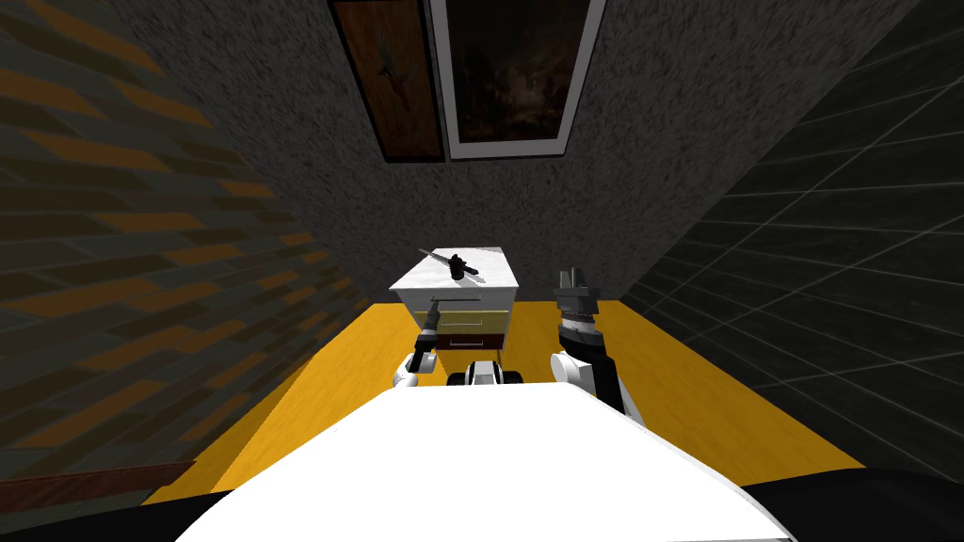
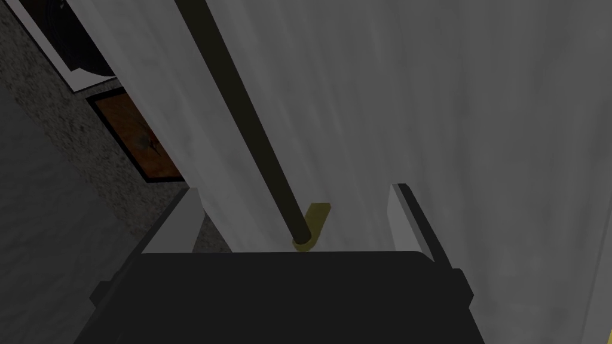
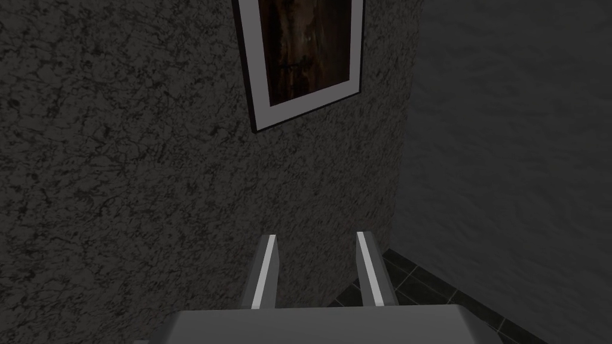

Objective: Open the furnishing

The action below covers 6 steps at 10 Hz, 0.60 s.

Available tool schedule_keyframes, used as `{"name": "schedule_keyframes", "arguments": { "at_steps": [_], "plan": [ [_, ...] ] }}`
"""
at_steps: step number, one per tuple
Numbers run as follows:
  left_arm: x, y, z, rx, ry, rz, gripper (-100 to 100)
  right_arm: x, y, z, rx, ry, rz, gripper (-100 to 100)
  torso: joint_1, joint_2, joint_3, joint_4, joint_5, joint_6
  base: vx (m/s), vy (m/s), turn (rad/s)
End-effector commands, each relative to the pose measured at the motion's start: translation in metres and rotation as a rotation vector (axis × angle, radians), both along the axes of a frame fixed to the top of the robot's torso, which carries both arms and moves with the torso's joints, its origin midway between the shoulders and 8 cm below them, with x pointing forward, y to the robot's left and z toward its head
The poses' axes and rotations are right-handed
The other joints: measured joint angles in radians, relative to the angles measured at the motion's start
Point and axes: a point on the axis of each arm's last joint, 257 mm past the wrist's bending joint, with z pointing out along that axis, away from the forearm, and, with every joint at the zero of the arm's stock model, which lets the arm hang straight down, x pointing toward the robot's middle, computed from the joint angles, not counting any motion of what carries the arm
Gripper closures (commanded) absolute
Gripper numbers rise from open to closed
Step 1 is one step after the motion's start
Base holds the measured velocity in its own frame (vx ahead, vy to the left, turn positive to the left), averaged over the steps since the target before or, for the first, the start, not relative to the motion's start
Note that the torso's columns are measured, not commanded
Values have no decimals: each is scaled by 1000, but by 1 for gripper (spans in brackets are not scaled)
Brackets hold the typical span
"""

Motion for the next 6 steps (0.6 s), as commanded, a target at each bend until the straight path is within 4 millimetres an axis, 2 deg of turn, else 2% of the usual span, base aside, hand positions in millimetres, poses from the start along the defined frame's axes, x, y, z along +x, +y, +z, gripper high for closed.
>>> {"name": "schedule_keyframes", "arguments": {
  "at_steps": [1, 6],
  "plan": [
    [15, 1, 2, 6, 26, -2, -100, 0, 0, 0, 0, 0, 0, 0, -1, 1, 1, 0, 0, 0, -63, -34, 5],
    [41, 1, 7, 13, 70, -4, -100, 0, 0, 0, 0, 0, 0, 0, 0, 0, 0, 0, 0, 0, -55, -29, 6]
  ]
}}
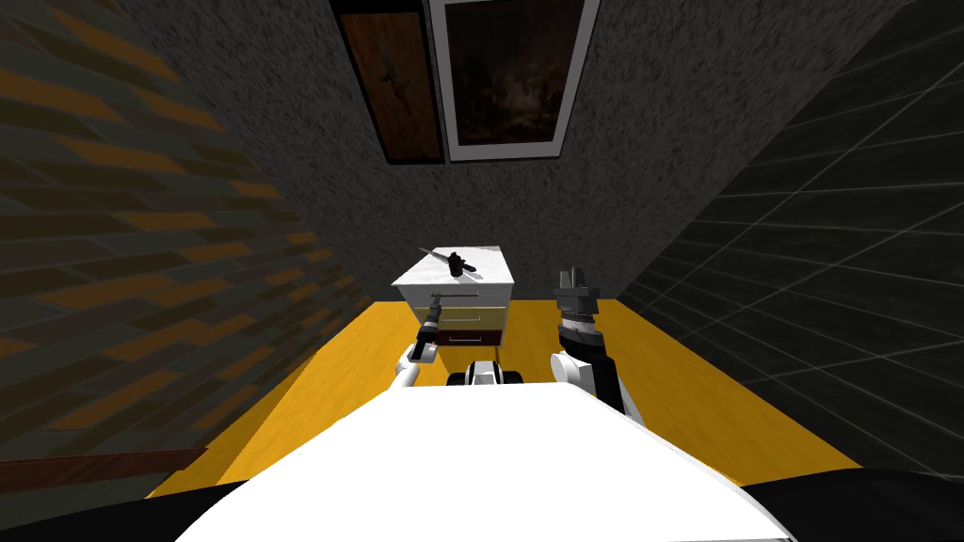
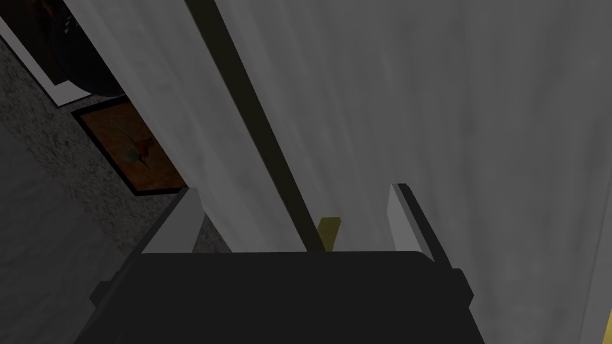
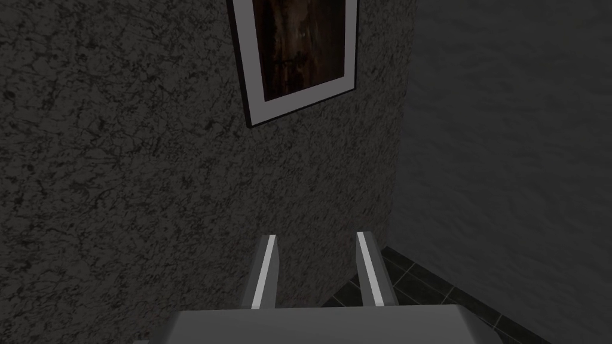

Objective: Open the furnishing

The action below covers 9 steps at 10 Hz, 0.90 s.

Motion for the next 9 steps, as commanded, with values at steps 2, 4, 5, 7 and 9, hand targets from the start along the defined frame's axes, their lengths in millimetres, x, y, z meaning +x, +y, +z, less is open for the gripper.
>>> {"name": "schedule_keyframes", "arguments": {
  "at_steps": [2, 4, 5, 7, 9],
  "plan": [
    [18, 2, 3, 8, 32, 1, -100, 0, 0, 0, 0, 0, 0, 0, 0, 0, 0, 0, 0, 0, -54, -26, 6],
    [28, 2, 5, 11, 51, 1, -100, 0, 0, 0, 0, 0, 0, 0, 0, 1, 0, 0, 0, 0, -56, -23, 6],
    [32, 2, 6, 13, 61, 2, -100, 0, 0, 0, 0, 0, 0, 0, 0, 0, 0, 0, 0, 0, -53, -30, 6],
    [41, 3, 8, 16, 78, 3, -100, 0, 0, 0, 0, 0, 0, 0, 0, 0, 0, 0, 0, 0, -49, -26, 5],
    [43, 2, 9, 17, 81, 3, -100, 0, 0, 0, 0, 0, 0, 0, 0, 1, 0, 0, 0, 0, -40, -18, 3]
  ]
}}
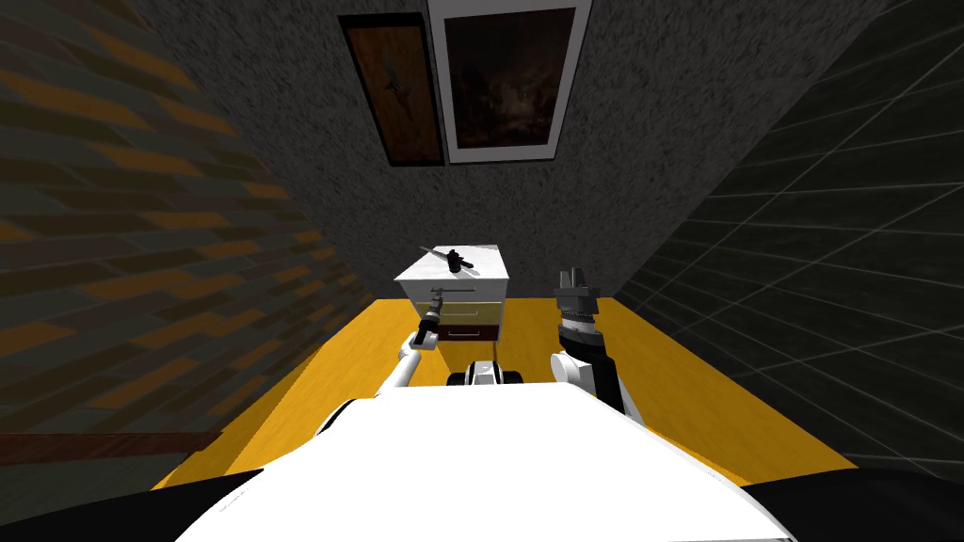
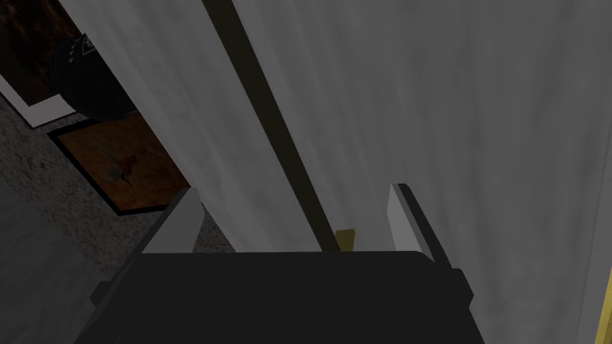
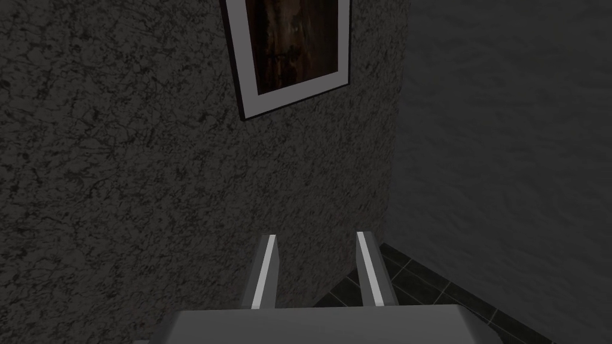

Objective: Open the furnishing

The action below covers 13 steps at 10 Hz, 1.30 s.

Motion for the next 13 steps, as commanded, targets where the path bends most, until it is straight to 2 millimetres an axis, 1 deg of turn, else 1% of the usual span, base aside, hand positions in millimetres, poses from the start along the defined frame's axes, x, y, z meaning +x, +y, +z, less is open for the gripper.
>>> {"name": "schedule_keyframes", "arguments": {
  "at_steps": [1, 2, 3, 5, 8, 9, 10, 13],
  "plan": [
    [11, 2, 9, 1, 4, 3, -100, 0, 0, 0, 0, 0, 0, 0, 1, -1, -1, 0, 0, 0, 33, -11, -18],
    [7, 1, 6, 1, 1, 1, -100, 0, 0, 0, 0, 0, 0, 0, 0, -4, -2, -1, 0, 0, 23, -6, -7],
    [8, 1, 6, 1, 3, 2, 100, 0, 0, 0, 0, 0, 0, 0, 0, -2, -2, -1, 0, 0, 0, 0, 0],
    [10, 0, 9, 1, 1, -4, 100, 0, 0, 0, 0, 0, 0, 0, 0, 7, 4, 3, -1, 0, -130, 6, 27],
    [13, -3, 14, 1, -2, -12, 100, 0, 0, 0, 0, 0, 0, 0, 0, 4, 2, 1, 0, 0, -199, -8, 9],
    [12, -2, 13, 2, -2, -10, 100, 0, 0, 0, 0, 0, 0, 0, -2, -3, -1, 0, 0, 0, -67, -16, -7],
    [12, 1, 6, 1, 18, -1, -100, 0, 0, 0, 0, 0, 0, 0, -1, -8, -5, -2, 0, 0, 91, -16, -16],
    [12, 6, -4, 0, 44, 11, -100, 0, 0, 0, 0, 0, 0, 0, 1, -6, -4, -2, 0, 0, 162, -10, -8]
  ]
}}
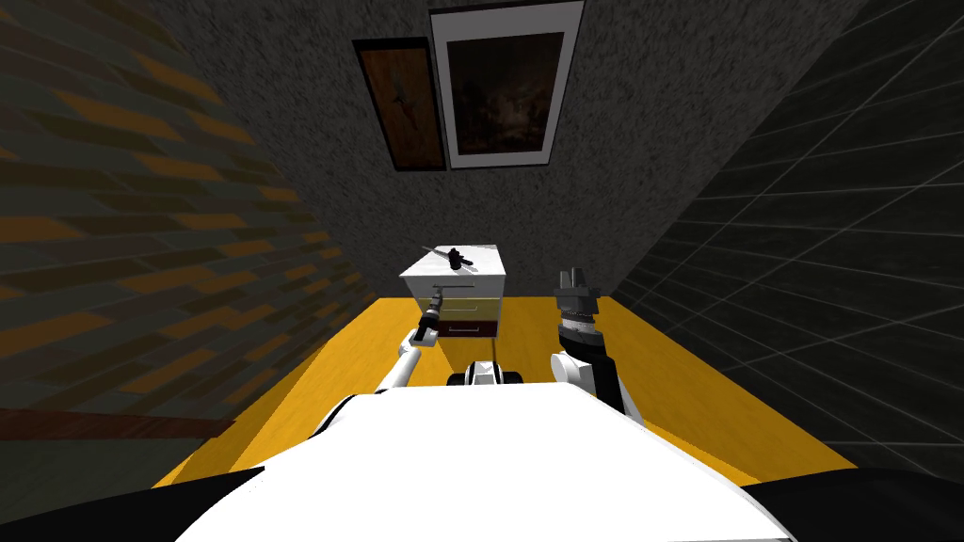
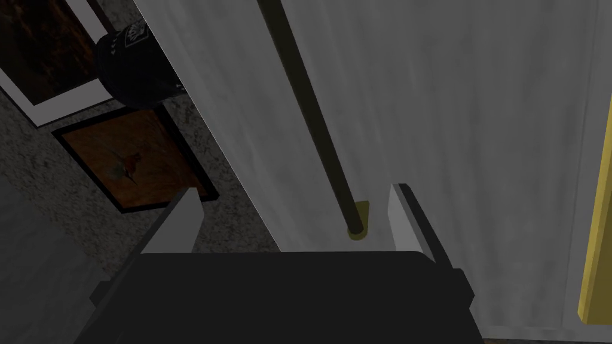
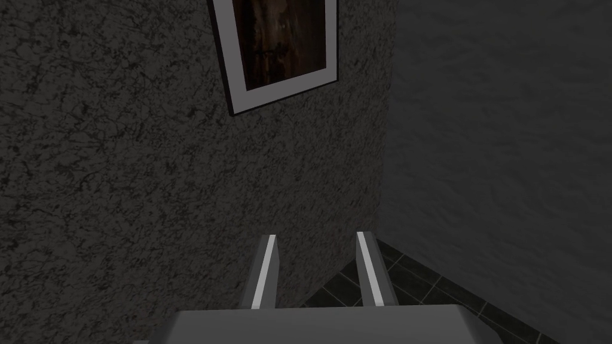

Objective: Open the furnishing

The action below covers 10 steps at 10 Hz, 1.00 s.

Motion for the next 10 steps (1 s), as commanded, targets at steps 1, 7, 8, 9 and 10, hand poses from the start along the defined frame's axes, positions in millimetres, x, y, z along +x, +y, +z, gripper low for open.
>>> {"name": "schedule_keyframes", "arguments": {
  "at_steps": [1, 7, 8, 9, 10],
  "plan": [
    [1, 2, -3, 0, 10, 5, -100, 0, 0, 0, 0, 0, 0, 0, -2, 5, 4, 2, 0, 0, 75, -15, 0],
    [-2, 9, 5, 1, 12, -12, 100, 0, 0, 0, 0, 0, 0, 0, -3, 13, 8, 4, -1, 0, -64, -17, 28],
    [-4, 10, 5, 0, 13, -19, 100, 0, 0, 0, 0, -1, 0, 0, -2, 10, 7, 3, -1, 0, -213, -57, 50],
    [-2, 9, 4, 1, 12, -14, 100, 0, 0, 0, 0, -1, 0, 0, -3, 7, 5, 2, -1, 0, -87, -32, -3],
    [-2, 11, 1, 0, 21, -8, -100, 0, 0, 0, 0, 0, 0, 0, -1, -1, 0, 0, 0, 1, 99, -11, -32]
  ]
}}
